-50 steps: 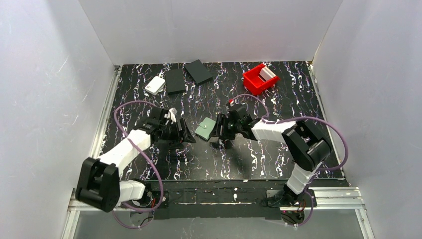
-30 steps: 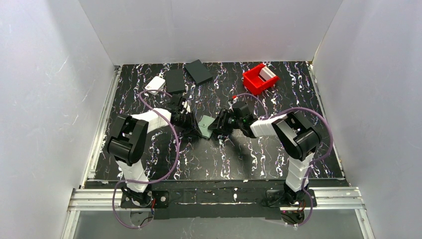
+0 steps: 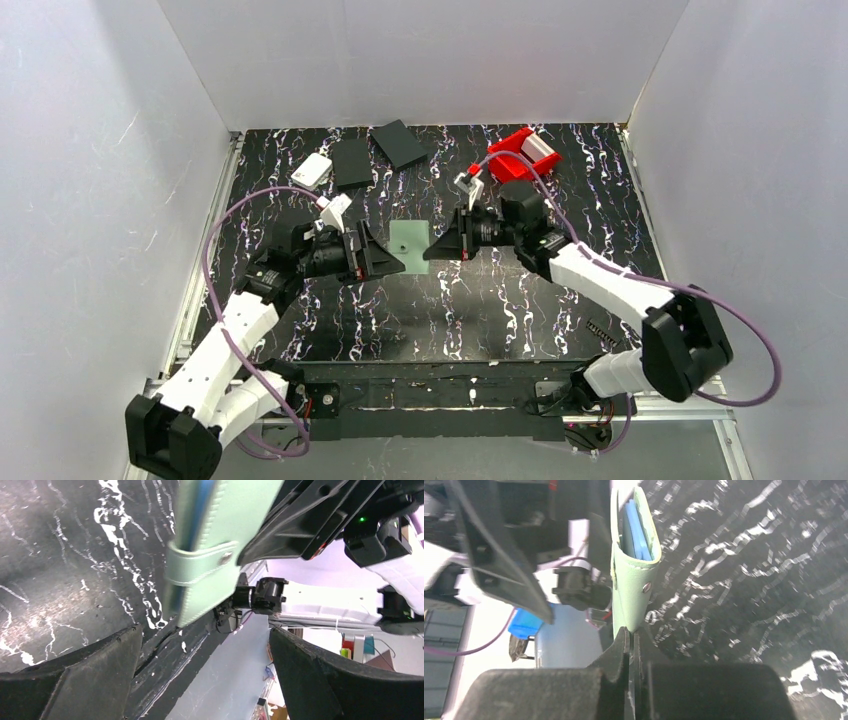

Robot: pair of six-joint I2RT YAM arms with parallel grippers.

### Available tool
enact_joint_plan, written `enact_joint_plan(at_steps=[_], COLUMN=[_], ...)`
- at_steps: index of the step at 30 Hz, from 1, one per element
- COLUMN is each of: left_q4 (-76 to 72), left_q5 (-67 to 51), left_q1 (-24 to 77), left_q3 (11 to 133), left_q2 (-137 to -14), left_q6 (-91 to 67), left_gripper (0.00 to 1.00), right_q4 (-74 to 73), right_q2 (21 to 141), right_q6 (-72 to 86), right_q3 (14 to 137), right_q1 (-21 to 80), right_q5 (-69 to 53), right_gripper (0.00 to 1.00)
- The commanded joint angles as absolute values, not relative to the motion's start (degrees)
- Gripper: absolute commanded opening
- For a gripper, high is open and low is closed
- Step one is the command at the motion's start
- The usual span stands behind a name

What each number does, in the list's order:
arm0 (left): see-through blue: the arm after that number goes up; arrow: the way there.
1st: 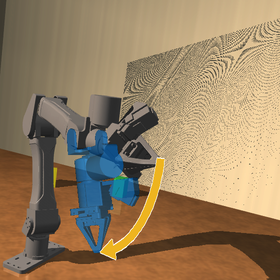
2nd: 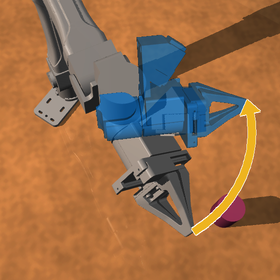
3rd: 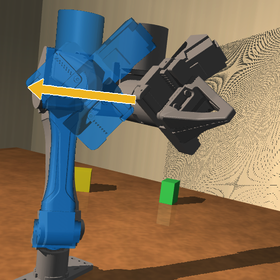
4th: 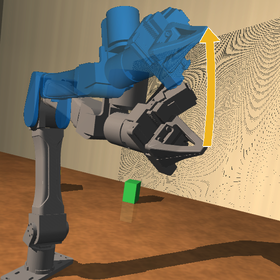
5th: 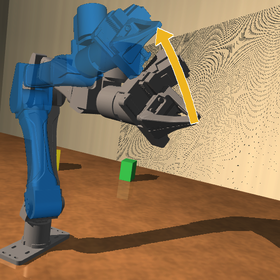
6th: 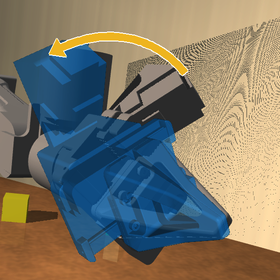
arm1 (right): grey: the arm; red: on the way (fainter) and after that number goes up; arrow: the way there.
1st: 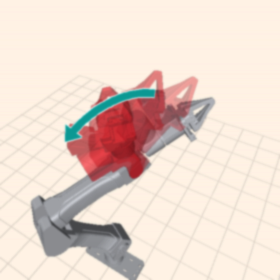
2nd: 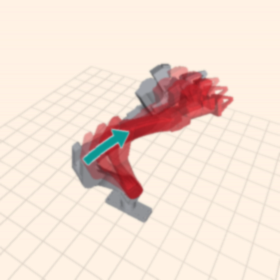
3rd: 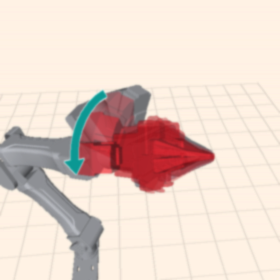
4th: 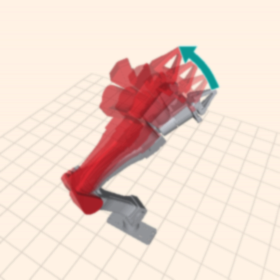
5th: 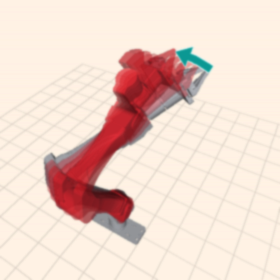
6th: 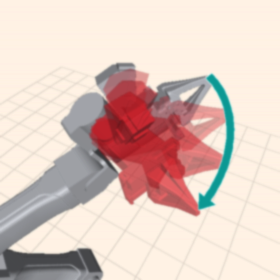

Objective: Put the credit cards into the card holder
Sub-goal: Pick up the card holder from the center of the board, then open the card holder at the center of the board.

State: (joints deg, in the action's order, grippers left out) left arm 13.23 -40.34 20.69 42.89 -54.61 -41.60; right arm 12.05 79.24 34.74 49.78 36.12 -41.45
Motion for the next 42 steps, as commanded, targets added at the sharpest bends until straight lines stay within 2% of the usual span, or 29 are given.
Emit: enact_joint_plan(at_steps=[1, 4, 10, 16, 19, 20, 23, 24, 25, 27, 30, 32, 34, 35, 38, 39, 42], left_q4=[9.02, 5.84, -3.11, -3.25, -3.32, -3.60, -3.86, -4.10, -4.32, -4.39, -4.36, -3.07, 4.02, 10.82, 32.31, 35.26, 40.77], left_q5=[-45.14, -45.99, -47.11, -44.63, -43.65, -43.71, -44.47, -44.71, -45.06, -45.66, -46.41, -46.27, -43.82, -40.38, -27.98, -25.64, -20.76], left_q1=[20.33, 20.26, 20.36, 20.33, 20.31, 20.30, 20.31, 20.37, 20.38, 20.31, 20.33, 20.30, 20.33, 20.37, 20.30, 20.31, 20.32], left_q3=[45.36, 44.99, 41.84, 41.58, 41.36, 41.25, 40.99, 40.91, 40.80, 40.78, 40.46, 40.43, 41.55, 44.31, 51.95, 53.70, 57.03], left_q2=[-49.43, -47.09, -43.70, -42.28, -41.53, -41.38, -41.02, -40.90, -40.81, -40.70, -40.61, -40.88, -41.45, -41.91, -43.87, -44.43, -44.91], left_q6=[-44.12, -46.38, -52.83, -53.19, -53.40, -53.59, -53.66, -53.78, -53.91, -53.87, -53.83, -53.56, -51.75, -49.62, -43.18, -42.15, -40.47], left_gripper=[0.97, 0.87, 0.49, 0.15, 0.00, 0.00, 0.00, 0.00, 0.00, 0.00, 0.00, 0.00, 0.00, 0.18, 0.78, 0.87, 0.89], right_q4=[14.85, 21.96, 28.44, 31.37, 32.74, 33.96, 37.52, 38.78, 40.23, 42.48, 44.11, 44.04, 42.89, 38.97, 14.95, 9.50, 0.64], right_q2=[74.81, 73.19, 72.15, 72.68, 72.53, 72.51, 72.58, 72.74, 73.14, 74.28, 75.32, 75.49, 75.31, 74.83, 72.37, 71.73, 71.16], right_q6=[40.97, 48.06, 54.25, 56.55, 57.61, 58.31, 61.12, 62.07, 62.84, 63.87, 64.45, 64.11, 62.38, 59.64, 45.97, 42.83, 38.24], right_q3=[54.47, 54.76, 54.69, 54.83, 54.36, 54.01, 53.20, 53.06, 53.03, 53.48, 54.03, 53.93, 53.63, 53.96, 58.18, 59.13, 60.93], right_q1=[36.12, 36.12, 36.84, 41.25, 42.36, 42.58, 42.96, 43.10, 43.27, 43.60, 43.67, 43.67, 43.67, 43.68, 44.03, 44.15, 45.80], right_q5=[-48.11, -48.71, -47.81, -45.32, -42.94, -42.03, -38.97, -38.25, -37.79, -37.81, -37.78, -37.22, -35.90, -34.50, -23.86, -20.32, -13.31], right_gripper=[0.01, 0.01, 0.01, 0.10, 0.21, 0.25, 0.53, 0.58, 0.58, 0.53, 0.31, 0.22, 0.08, 0.02, 0.01, 0.01, 0.01])
